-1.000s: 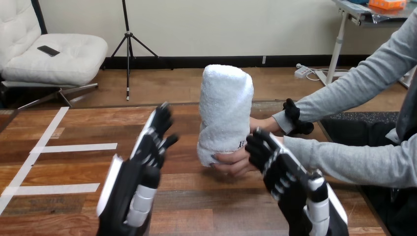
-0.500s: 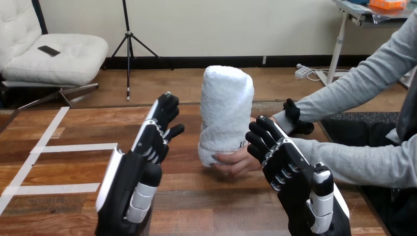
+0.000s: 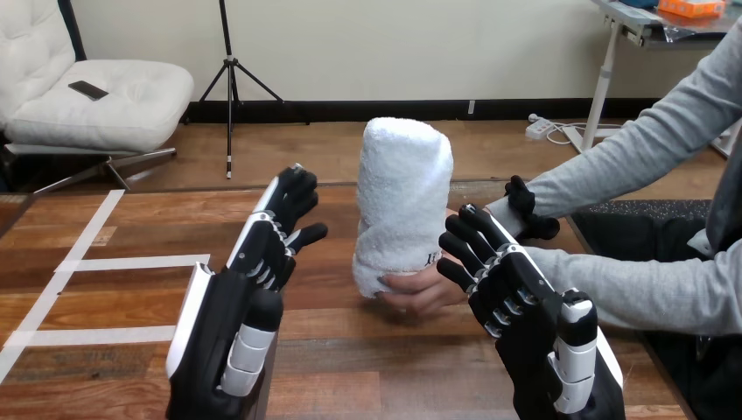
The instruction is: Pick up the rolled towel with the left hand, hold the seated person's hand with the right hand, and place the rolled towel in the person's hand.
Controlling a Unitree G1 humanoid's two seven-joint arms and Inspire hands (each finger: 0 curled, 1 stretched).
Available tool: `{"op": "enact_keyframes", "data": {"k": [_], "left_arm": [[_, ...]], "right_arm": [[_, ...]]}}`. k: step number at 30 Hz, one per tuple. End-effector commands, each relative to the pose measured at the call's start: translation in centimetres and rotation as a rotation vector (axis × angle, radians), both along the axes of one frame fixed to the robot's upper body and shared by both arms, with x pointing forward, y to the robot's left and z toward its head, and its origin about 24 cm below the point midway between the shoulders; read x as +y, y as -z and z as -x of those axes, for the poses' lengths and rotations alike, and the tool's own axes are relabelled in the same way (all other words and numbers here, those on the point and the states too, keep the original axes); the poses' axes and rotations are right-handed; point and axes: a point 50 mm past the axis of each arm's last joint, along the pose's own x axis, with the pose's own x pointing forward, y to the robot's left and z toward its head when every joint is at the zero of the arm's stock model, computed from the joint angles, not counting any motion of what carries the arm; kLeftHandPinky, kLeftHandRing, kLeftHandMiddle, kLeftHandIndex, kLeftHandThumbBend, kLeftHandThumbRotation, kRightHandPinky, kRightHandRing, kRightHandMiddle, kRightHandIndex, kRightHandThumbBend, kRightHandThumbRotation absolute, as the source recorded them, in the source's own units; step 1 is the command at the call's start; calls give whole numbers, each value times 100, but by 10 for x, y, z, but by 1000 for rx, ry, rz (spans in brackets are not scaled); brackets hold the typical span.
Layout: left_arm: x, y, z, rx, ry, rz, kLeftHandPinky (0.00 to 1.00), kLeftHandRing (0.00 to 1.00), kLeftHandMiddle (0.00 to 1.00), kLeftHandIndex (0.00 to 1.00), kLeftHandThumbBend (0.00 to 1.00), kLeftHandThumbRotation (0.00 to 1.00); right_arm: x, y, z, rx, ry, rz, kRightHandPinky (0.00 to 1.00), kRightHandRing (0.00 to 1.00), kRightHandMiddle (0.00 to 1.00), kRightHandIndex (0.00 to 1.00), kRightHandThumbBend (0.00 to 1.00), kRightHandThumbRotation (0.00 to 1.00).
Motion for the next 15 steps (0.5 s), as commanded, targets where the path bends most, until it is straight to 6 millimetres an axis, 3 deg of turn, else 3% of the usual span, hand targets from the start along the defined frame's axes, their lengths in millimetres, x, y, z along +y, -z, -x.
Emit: {"op": "enact_keyframes", "data": {"k": [1,15], "left_arm": [[-5,-8,-8,-55,-2,14,83,92,91,91,84,100],[-8,-8,-13,-44,12,29,82,91,91,89,84,100]], "right_arm": [[1,-14,-15,-78,-3,-8,94,95,94,93,88,100],[2,-14,-18,-77,-9,-10,95,94,94,93,86,100]]}}
